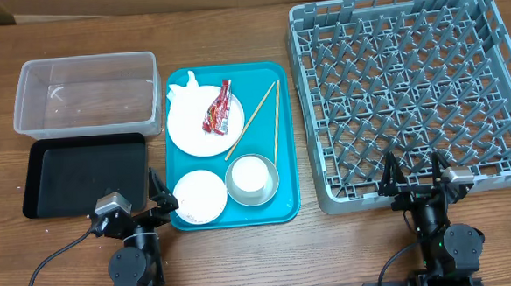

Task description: Sort waste into correct bins and load items into the dishwasher

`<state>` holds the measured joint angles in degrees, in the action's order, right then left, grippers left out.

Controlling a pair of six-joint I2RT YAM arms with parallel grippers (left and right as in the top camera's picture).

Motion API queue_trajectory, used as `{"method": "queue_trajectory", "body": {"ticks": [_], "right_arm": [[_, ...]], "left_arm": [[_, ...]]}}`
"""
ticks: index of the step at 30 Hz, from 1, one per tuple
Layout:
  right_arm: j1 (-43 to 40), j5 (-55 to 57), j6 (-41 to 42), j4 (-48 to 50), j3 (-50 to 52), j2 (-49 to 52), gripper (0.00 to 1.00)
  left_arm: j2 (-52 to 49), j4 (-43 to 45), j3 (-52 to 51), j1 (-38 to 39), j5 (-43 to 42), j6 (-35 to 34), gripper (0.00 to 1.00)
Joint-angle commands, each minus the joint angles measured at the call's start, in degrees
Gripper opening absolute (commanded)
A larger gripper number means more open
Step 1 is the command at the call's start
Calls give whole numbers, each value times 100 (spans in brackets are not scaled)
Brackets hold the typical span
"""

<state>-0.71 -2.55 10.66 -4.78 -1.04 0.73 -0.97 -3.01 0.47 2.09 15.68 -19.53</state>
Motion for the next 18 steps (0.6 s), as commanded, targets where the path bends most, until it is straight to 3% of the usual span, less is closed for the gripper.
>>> {"method": "queue_trajectory", "body": {"ticks": [1,8,11,14,18], "right_arm": [[-26,28,-22,26,59,-50,100],[-26,-535,431,184,57,-50,100],[-26,-1390,481,575,52,-50,100],[-26,-1893,479,796,-118,-50,100],[-26,-1963,431,573,-813,-44,100]], "left_arm": [[22,20,-20,-57,74,-42,100],[22,52,-20,-57,-20,-177,100],[22,435,-20,-57,-719,-660,100],[22,1178,22,-57,-1696,-667,100],[22,1419,496,-57,-2048,-643,100]]}}
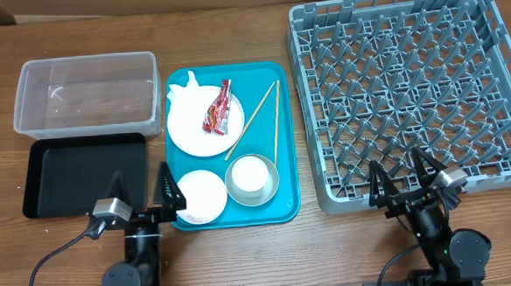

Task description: Sort waste into correct bins and load items into the dishwasher

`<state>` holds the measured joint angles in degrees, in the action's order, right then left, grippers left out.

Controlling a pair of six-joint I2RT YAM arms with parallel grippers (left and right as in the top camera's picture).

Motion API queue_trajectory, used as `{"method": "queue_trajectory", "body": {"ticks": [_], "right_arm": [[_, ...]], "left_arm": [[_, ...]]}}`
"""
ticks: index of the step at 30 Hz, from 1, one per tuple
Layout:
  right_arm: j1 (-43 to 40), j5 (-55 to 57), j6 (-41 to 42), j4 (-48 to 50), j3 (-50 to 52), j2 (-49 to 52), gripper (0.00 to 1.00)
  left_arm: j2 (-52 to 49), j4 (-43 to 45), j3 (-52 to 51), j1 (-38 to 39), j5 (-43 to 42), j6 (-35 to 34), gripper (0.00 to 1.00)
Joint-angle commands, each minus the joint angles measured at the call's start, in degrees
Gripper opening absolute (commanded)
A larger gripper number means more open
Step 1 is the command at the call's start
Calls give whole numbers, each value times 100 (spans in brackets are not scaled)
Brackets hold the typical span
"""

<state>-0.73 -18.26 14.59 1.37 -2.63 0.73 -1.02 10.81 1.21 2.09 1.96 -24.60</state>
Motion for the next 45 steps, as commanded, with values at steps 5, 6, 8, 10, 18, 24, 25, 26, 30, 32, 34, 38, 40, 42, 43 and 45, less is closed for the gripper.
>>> {"method": "queue_trajectory", "body": {"ticks": [5,6,8,10,18,24,25,26,30,32,34,38,40,42,43,45], "right_arm": [[-26,-369,-4,-1200,-2149,426,100],[-26,-369,-4,-1458,-2487,621,100],[-26,-369,-4,-2050,-3230,1091,100],[-26,-374,-4,-2822,-4116,1703,100],[-26,-348,-2,-6402,-7495,4282,100],[-24,-861,151,-6994,-7947,5209,100],[-24,-1019,179,-7079,-7947,5327,100],[-24,-1115,175,-7097,-7947,5425,100],[-24,-1143,173,-7324,-7947,5761,100],[-24,-1143,175,-7444,-7945,5890,100],[-24,-1143,175,-7554,-7945,5969,98],[-24,-1141,170,-7606,-7914,6004,97],[-24,-1141,170,-7608,-7914,6004,97],[-24,-1141,170,-7608,-7914,6004,97],[-24,-1141,170,-7608,-7914,6004,97],[-24,-1139,166,-7600,-7914,6004,97]], "left_arm": [[-459,-1130,1843,-57,-1222,509,100],[-678,-1453,2194,-57,-1276,575,100],[-1244,-2116,2953,-57,-1351,678,100],[-1921,-2802,3779,-57,-1460,780,100],[-5125,-6546,7471,-55,-2337,1056,100],[-6839,-8437,8839,-57,-2092,1152,100],[-7012,-8550,8887,-57,-2122,1139,100],[-7167,-8647,8889,-57,-2210,1071,100],[-7792,-9036,8889,-52,-2616,997,100],[-8094,-9211,8889,-42,-2752,916,100],[-8282,-9311,8889,105,-2684,1082,100],[-8352,-9136,8889,909,-1786,1390,100],[-8352,-9053,8889,1429,-1067,1325,100],[-8371,-9003,8883,1915,-37,1029,100],[-8391,-8999,8883,2116,380,798,100],[-8448,-8920,8883,2444,791,463,100]]}}
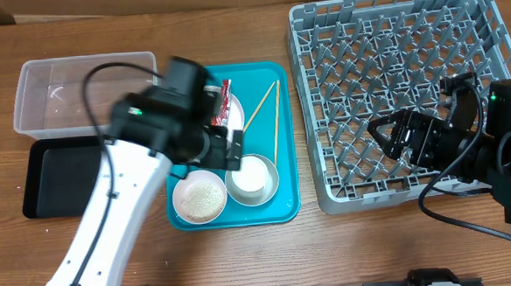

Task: Sort waste into correct bins and load items into the dishwasher
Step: 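Reach the left gripper to the white cup and grasp it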

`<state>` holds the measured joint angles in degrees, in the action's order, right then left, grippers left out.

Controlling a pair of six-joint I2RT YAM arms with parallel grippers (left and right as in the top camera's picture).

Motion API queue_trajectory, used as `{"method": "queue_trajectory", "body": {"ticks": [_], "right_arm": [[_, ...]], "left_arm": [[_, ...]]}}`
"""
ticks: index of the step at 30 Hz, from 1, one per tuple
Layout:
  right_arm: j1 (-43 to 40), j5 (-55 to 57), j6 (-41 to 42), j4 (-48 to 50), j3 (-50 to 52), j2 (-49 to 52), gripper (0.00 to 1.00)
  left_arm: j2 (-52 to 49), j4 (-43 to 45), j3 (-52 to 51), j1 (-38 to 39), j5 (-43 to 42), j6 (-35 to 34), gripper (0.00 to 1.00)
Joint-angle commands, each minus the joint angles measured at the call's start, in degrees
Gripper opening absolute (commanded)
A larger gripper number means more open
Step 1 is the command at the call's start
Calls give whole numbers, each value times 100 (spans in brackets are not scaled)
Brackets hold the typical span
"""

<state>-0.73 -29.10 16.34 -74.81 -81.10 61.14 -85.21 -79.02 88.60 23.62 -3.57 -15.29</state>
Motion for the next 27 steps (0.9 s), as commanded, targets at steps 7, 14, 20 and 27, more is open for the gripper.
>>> {"method": "queue_trajectory", "body": {"ticks": [7,14,20,27], "right_arm": [[-24,-55,-4,52,-68,-37,97],[-24,-55,0,55,-68,-35,99],[-24,-55,-2,28,-66,-35,100],[-24,-55,-2,28,-68,-35,100]], "left_arm": [[-533,313,79,682,992,-420,96],[-1222,699,-448,680,686,-293,72],[-1733,1064,-697,664,651,-293,64],[-2127,1209,-776,660,658,-295,8]]}}
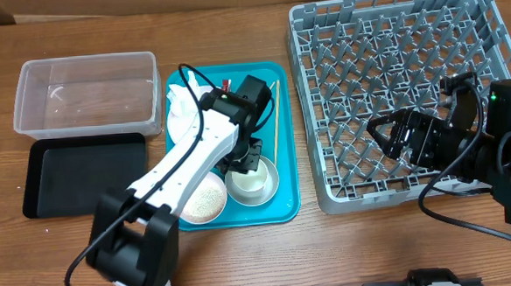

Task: Sort waste into correct bins and load items into the dishwasher
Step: 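Reach the left gripper to the white cup and grasp it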

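On the teal tray lie a large white plate, a crumpled napkin, two chopsticks, a small white dish and a metal bowl holding a white cup. A red wrapper on the plate is mostly hidden by my left arm. My left gripper points down just above the bowl's far rim, its fingers apart and holding nothing. My right gripper hangs open over the front of the grey dish rack.
A clear plastic bin stands at the back left, with a black tray in front of it. The rack fills the right side. My left arm crosses the tray's left half.
My left arm has stretched further right over the tray, and its gripper is now above the metal bowl. The right arm has not moved.
Both arms sat folded at the table's front edge, grippers open. They then lifted a little. Later the left arm was over the tray and the right gripper over the rack's front. Now the left gripper hovers at the bowl; nothing is held.
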`<state>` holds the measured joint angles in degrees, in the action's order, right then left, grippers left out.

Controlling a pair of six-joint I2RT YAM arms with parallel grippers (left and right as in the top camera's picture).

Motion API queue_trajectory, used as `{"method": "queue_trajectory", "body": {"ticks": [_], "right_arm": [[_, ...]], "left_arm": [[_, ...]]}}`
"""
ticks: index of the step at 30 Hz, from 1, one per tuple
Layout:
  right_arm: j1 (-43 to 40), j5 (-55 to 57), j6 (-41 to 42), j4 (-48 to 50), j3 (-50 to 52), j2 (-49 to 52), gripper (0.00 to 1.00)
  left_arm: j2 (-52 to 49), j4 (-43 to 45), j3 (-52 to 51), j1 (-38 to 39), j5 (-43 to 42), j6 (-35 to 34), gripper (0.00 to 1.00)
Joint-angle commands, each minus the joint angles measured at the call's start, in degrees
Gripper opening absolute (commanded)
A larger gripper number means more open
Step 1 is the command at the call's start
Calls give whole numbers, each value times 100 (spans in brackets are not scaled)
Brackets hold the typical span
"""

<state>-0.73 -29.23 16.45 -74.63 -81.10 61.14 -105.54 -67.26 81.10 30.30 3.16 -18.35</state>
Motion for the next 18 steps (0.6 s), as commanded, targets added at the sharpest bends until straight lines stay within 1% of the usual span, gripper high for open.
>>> {"method": "queue_trajectory", "body": {"ticks": [1,7,10,12,15,16,18], "right_arm": [[-24,-42,-13,9,-66,-37,100],[-24,-42,-13,13,-66,-35,100],[-24,-42,-13,13,-66,-35,100],[-24,-42,-13,17,-66,-35,100],[-24,-46,-11,76,-66,-35,100],[-24,-48,-9,103,-68,-35,100],[-24,-192,-7,208,-63,-35,100]], "left_arm": [[-63,55,-22,-11,-15,9,5],[70,35,50,-166,-46,-9,4],[212,-125,83,-356,-463,72,4],[415,-186,140,-605,-1088,328,4],[828,-160,247,-1215,-2485,848,4],[964,-138,282,-1475,-3143,1086,4],[1222,-127,317,-2085,-4896,1751,4]]}}
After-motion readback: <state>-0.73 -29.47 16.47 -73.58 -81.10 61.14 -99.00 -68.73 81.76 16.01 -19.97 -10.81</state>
